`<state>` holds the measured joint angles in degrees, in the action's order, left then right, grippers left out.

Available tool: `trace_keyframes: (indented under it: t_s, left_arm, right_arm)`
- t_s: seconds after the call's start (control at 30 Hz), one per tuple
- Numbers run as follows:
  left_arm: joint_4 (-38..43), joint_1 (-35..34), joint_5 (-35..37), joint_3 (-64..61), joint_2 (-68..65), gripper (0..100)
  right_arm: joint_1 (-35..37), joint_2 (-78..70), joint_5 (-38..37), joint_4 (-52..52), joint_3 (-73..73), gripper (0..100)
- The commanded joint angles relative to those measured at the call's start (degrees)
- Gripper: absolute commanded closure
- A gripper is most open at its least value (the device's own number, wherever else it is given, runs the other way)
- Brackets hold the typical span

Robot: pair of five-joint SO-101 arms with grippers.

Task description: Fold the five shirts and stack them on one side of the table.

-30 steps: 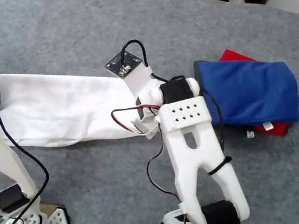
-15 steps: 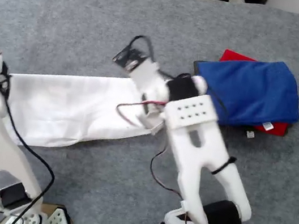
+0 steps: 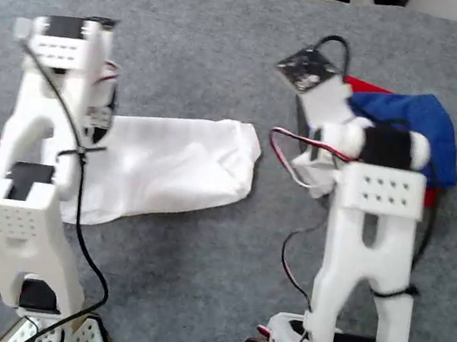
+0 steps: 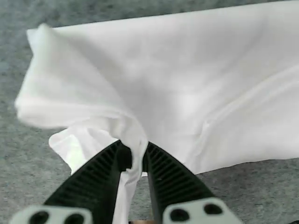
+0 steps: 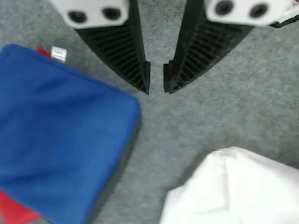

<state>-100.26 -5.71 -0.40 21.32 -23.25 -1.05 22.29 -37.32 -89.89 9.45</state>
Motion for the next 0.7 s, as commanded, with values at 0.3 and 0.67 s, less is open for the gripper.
trace_keyframes:
  t_s: [0.3,0.67]
  left_arm:
    - [-0.4,21.5,8.2,8.4,2.8,97]
    - [7.0,33.5,14.4,12.8,2.8,97]
  right_arm:
    - [-8.1,13.5,-1.7,4.4,17.5,93.2]
    - [-5.4,24.3,-1.6,1.7,21.0,93.2]
